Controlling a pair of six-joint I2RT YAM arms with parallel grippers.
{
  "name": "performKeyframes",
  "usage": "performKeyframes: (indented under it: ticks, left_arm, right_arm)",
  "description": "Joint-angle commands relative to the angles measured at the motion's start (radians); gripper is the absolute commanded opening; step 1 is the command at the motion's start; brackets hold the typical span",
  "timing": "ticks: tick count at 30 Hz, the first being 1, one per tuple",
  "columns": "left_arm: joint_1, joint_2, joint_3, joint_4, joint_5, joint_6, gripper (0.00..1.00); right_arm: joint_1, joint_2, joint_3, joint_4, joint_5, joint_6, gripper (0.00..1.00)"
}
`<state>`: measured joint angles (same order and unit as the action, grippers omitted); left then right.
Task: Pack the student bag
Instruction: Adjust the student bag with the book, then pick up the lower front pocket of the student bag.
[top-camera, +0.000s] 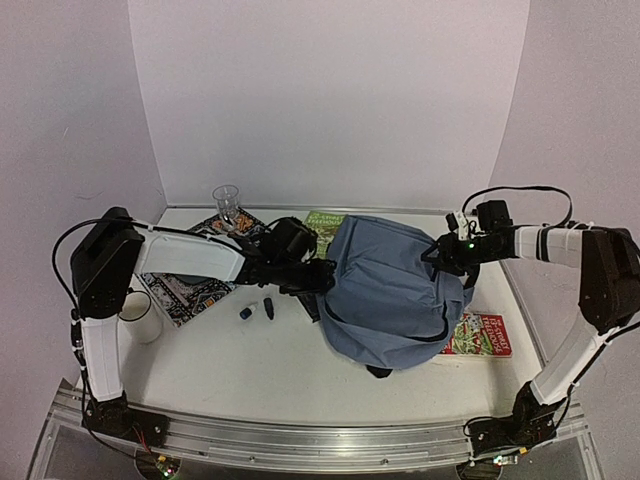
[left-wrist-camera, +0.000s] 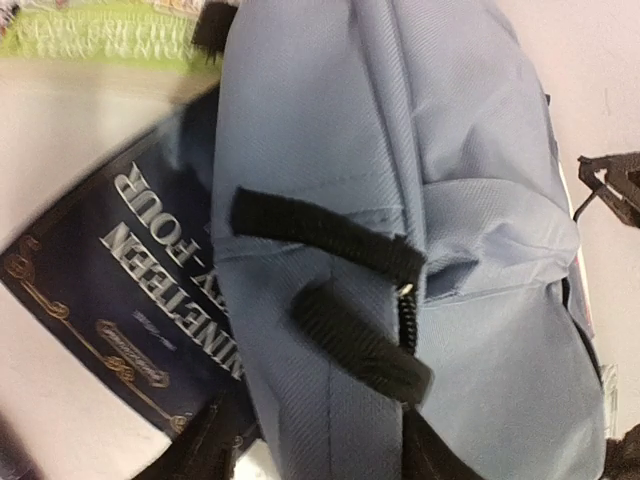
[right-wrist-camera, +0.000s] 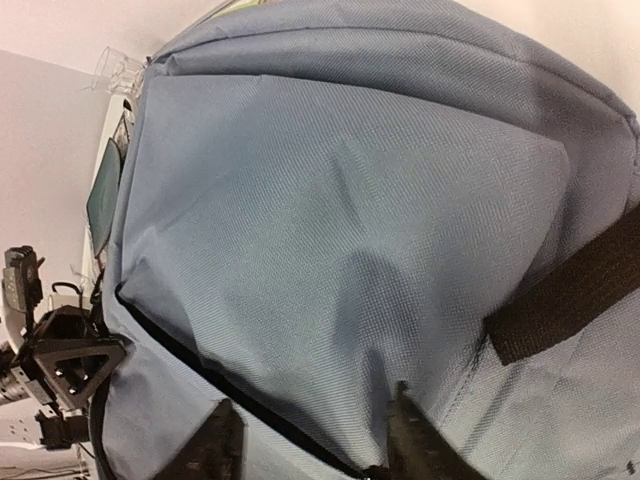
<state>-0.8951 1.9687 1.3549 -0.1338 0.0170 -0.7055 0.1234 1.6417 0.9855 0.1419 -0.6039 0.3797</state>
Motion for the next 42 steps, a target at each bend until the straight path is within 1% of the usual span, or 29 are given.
performKeyframes:
  ticks: [1,2,4,8,9,13,14,18,19,21,24,27,29,36,42]
  left_arm:
    - [0.003,-0.118,-0.005,-0.023,-0.158,0.057,0.61]
    - [0.003,-0.126,0.004,-0.028,-0.166,0.073,0.64]
    - [-0.003,-0.130,0.032,-0.037,-0.176,0.121,0.68]
    - [-0.030,-0.108,0.113,-0.038,-0.182,0.217,0.72]
    - [-0.039,-0.095,0.138,-0.038,-0.178,0.243,0.73]
    - [-0.051,-0.027,0.233,-0.039,-0.143,0.294,0.75]
    - [-0.051,-0.014,0.248,-0.040,-0.136,0.298,0.76]
    - [-0.051,0.016,0.267,-0.056,-0.152,0.302,0.79]
    - [-0.051,0.019,0.266,-0.065,-0.158,0.302,0.80]
    - [-0.050,0.027,0.265,-0.082,-0.169,0.297,0.82]
    - [-0.047,0.041,0.265,-0.112,-0.176,0.283,0.85]
    - [-0.043,0.063,0.272,-0.130,-0.156,0.271,0.86]
    - [-0.037,0.078,0.278,-0.135,-0.135,0.260,0.87]
    - [-0.027,0.119,0.288,-0.146,-0.088,0.245,0.87]
    - [-0.027,0.144,0.286,-0.150,-0.066,0.238,0.84]
  right_arm:
    - [0.005,-0.056,-0.021,-0.028,-0.005,-0.013,0.34]
    - [0.005,-0.057,-0.025,-0.028,-0.002,-0.014,0.31]
    - [0.005,-0.059,-0.028,-0.030,0.001,-0.013,0.20]
    - [0.007,-0.073,-0.028,-0.034,0.017,-0.008,0.02]
    - [0.009,-0.078,-0.028,-0.036,0.025,-0.007,0.00]
    - [0.017,-0.091,-0.029,-0.057,0.060,-0.019,0.00]
    - [0.018,-0.096,-0.029,-0.069,0.076,-0.026,0.06]
    - [0.017,-0.147,-0.044,-0.113,0.184,-0.058,0.38]
    - [0.018,-0.157,-0.046,-0.122,0.213,-0.070,0.44]
    - [0.017,-0.165,-0.051,-0.142,0.272,-0.088,0.49]
    - [0.014,-0.162,-0.071,-0.168,0.295,-0.093,0.50]
    - [0.014,-0.126,-0.078,-0.151,0.237,-0.077,0.49]
    - [0.015,-0.101,-0.086,-0.106,0.211,-0.054,0.48]
    - [0.014,-0.036,-0.088,-0.026,0.138,-0.005,0.46]
    - [0.014,0.012,-0.084,0.008,0.120,0.007,0.40]
